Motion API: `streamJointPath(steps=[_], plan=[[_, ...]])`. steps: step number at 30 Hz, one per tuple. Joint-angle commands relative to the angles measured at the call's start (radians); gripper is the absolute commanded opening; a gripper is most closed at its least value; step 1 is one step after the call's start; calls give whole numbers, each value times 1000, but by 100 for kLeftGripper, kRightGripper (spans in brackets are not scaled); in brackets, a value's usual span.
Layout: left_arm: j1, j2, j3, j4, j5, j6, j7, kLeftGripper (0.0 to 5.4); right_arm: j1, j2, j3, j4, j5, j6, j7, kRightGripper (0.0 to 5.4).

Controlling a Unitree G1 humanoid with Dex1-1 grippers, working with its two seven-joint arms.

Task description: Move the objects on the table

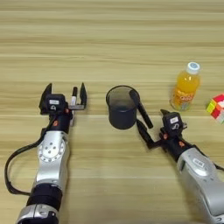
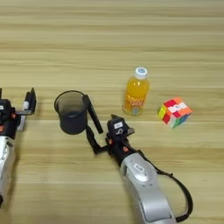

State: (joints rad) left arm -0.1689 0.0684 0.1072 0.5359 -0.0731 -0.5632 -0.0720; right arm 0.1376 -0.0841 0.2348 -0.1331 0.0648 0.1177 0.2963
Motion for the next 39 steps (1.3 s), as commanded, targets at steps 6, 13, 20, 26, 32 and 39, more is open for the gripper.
streamJointPath(steps=[6,13,20,26,32,39], plan=[[-5,2,2,23,12,2,8,540,38,-58,75,-77,-10,-81,94,538],[-10,3,3,43,16,-4,13,540,14,-37,61,-39,20,-113,90,538],[-11,2,0,50,19,-7,16,540,-68,2,74,59,-40,-137,41,538],[-12,0,-1,53,20,-9,18,540,-118,23,87,119,-51,-150,44,538],[-12,-1,0,54,19,-9,18,540,-176,45,84,192,-46,-161,49,538],[-10,0,0,52,17,-10,16,540,-237,73,76,286,-57,-189,35,538]])
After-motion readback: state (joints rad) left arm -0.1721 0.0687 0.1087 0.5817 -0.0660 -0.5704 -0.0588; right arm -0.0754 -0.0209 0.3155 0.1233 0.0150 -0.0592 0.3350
